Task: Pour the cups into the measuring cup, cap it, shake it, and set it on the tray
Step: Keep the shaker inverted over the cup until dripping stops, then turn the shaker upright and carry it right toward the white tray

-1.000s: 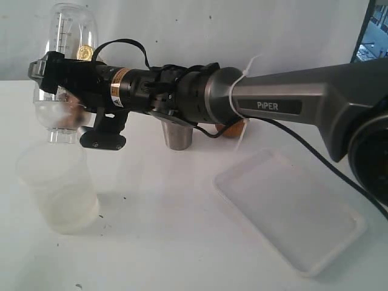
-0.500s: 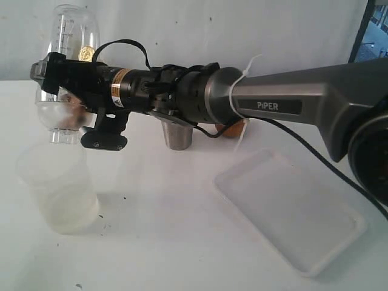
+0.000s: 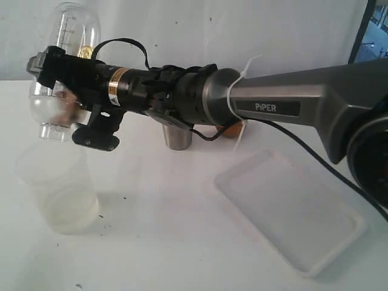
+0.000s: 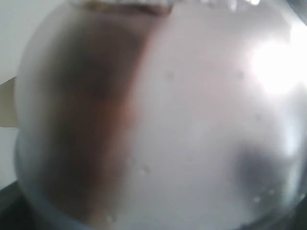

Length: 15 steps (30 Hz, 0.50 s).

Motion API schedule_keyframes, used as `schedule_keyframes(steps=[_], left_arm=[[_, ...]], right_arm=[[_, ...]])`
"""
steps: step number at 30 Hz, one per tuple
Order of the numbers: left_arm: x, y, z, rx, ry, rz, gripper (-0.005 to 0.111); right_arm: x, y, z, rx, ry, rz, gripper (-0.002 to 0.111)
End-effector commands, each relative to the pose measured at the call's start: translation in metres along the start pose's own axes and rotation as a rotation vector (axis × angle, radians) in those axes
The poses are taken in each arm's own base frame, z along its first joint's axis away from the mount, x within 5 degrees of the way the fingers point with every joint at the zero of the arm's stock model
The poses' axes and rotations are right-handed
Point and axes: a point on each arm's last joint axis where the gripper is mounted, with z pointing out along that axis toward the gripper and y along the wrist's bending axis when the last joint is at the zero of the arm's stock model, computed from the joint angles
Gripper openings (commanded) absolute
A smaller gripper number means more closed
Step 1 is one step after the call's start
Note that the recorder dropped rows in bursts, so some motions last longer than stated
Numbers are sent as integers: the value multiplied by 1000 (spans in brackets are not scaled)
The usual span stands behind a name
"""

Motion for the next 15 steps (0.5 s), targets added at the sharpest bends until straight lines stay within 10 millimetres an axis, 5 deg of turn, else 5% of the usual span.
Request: schedule_keyframes(steps=[1, 5, 9, 10, 15], left_arm=[[0, 0, 0, 0, -10, 1, 0], [0, 0, 0, 0, -10, 1, 0], [0, 0, 0, 0, -10, 1, 0], [0, 0, 0, 0, -10, 1, 0], [0, 0, 0, 0, -10, 1, 0]], right_arm=[[17, -17, -4, 92, 93, 153, 0], [26, -23, -8, 164, 139, 528, 0], [49, -45, -24, 286, 98, 1205, 0], [60, -50, -31, 334, 71, 1489, 0], [105, -40, -58, 463, -29, 2319, 0]])
